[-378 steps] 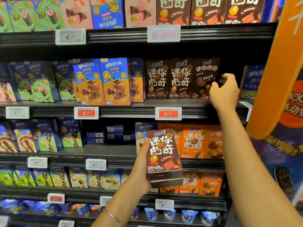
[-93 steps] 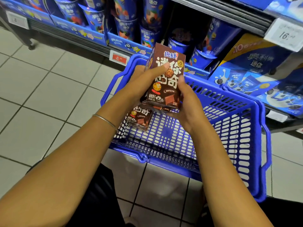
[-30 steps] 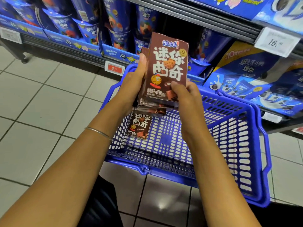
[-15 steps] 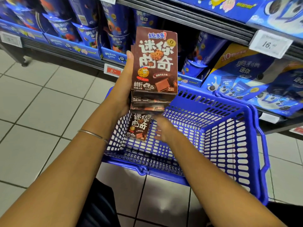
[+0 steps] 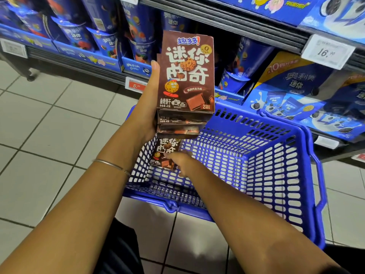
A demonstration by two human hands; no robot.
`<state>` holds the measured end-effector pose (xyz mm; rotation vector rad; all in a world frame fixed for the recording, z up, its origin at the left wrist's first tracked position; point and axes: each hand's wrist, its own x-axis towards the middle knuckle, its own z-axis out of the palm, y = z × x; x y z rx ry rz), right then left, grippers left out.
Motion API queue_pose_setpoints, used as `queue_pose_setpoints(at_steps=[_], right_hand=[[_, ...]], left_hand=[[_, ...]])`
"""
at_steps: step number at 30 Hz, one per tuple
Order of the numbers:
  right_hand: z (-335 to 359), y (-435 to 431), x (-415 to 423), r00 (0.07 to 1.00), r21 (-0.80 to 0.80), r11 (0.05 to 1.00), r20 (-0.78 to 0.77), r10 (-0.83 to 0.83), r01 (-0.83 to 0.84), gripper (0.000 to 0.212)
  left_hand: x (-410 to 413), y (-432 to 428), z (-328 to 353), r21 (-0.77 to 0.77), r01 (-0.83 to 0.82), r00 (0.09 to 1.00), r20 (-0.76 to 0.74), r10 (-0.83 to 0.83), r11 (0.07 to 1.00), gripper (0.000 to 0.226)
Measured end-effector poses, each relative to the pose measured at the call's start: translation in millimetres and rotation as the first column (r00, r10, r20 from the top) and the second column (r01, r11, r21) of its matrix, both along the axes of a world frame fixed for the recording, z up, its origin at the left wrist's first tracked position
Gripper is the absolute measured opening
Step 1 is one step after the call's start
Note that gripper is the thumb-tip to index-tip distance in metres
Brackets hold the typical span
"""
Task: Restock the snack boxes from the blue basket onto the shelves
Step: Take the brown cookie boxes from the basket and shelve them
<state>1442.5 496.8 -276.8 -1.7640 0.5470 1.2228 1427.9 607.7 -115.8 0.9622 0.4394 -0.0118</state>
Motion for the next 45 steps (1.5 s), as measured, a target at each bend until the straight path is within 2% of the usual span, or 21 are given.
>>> queue_pose_setpoints(at_steps=[3, 9, 11, 14, 19, 22, 25, 29, 31, 33, 35, 38, 40, 42, 45], right_hand=[[-5, 2, 1, 1.0, -0.018, 0.999, 0.008, -0.028, 0.028, 0.067], [-13, 3, 3, 1.0, -0.006, 1.0, 0.018, 0.008, -0.008, 0.07], [-13, 0, 8, 1.0, -0.028, 1.0, 0.021, -0.004, 0.004, 0.06], [4, -11, 18, 0.996, 0.036, 0.996, 0.018, -0.084, 0.084, 0.035], [51, -69, 37, 0.97, 0.13, 0.979, 0.17, -0.175, 0.154, 0.05], [78, -116, 43, 0.93, 0.195, 0.958, 0.259, -0.259, 0.212, 0.049], [120, -151, 47, 0.888, 0.291, 0.908, 0.26, -0.379, 0.303, 0.044], [227, -175, 46, 0.844, 0.459, 0.781, 0.113, -0.524, 0.423, 0.031], [299, -181, 45, 0.804, 0.54, 0.68, 0.008, -0.594, 0.496, 0.038], [376, -183, 43, 0.784, 0.574, 0.633, -0.025, -0.62, 0.519, 0.047], [457, -179, 37, 0.798, 0.582, 0.641, -0.025, -0.602, 0.501, 0.06], [580, -168, 25, 0.855, 0.578, 0.705, 0.024, -0.518, 0.411, 0.075], [664, -162, 19, 0.882, 0.564, 0.744, 0.058, -0.468, 0.358, 0.078], [743, -163, 16, 0.895, 0.563, 0.762, 0.082, -0.438, 0.321, 0.065], [857, -173, 15, 0.896, 0.57, 0.787, 0.188, -0.402, 0.234, 0.018]], left_hand=[[1, 0, -1, 0.047, 0.001, 1.0, -0.01, 0.0, 0.999, 0.058], [4, -3, -4, 0.065, 0.009, 1.0, -0.019, -0.008, 0.998, 0.056], [6, -3, -6, 0.062, 0.004, 1.0, -0.025, -0.003, 0.998, 0.058], [11, -4, -11, 0.037, 0.006, 1.0, -0.016, -0.005, 0.999, 0.069], [19, -11, -18, -0.002, 0.025, 1.0, -0.011, -0.025, 1.0, 0.071], [19, -17, -19, 0.005, 0.006, 1.0, -0.026, -0.006, 1.0, 0.067], [11, -20, -9, 0.038, -0.054, 0.996, -0.064, 0.057, 0.998, 0.064], [-7, -29, 43, 0.055, -0.142, 0.966, -0.209, 0.151, 0.988, 0.049], [-15, -36, 90, 0.036, -0.125, 0.959, -0.251, 0.131, 0.991, 0.051], [-21, -43, 151, 0.002, -0.103, 0.952, -0.288, 0.099, 0.995, 0.057], [-29, -53, 223, -0.039, -0.107, 0.941, -0.326, 0.088, 0.993, 0.058], [-40, -72, 338, -0.088, -0.097, 0.935, -0.349, 0.061, 0.991, 0.056], [-48, -84, 416, -0.098, -0.074, 0.938, -0.344, 0.036, 0.992, 0.057], [-52, -94, 491, -0.127, -0.022, 0.943, -0.332, -0.022, 0.992, 0.057], [-50, -105, 595, -0.143, 0.077, 0.951, -0.286, -0.115, 0.987, 0.068]])
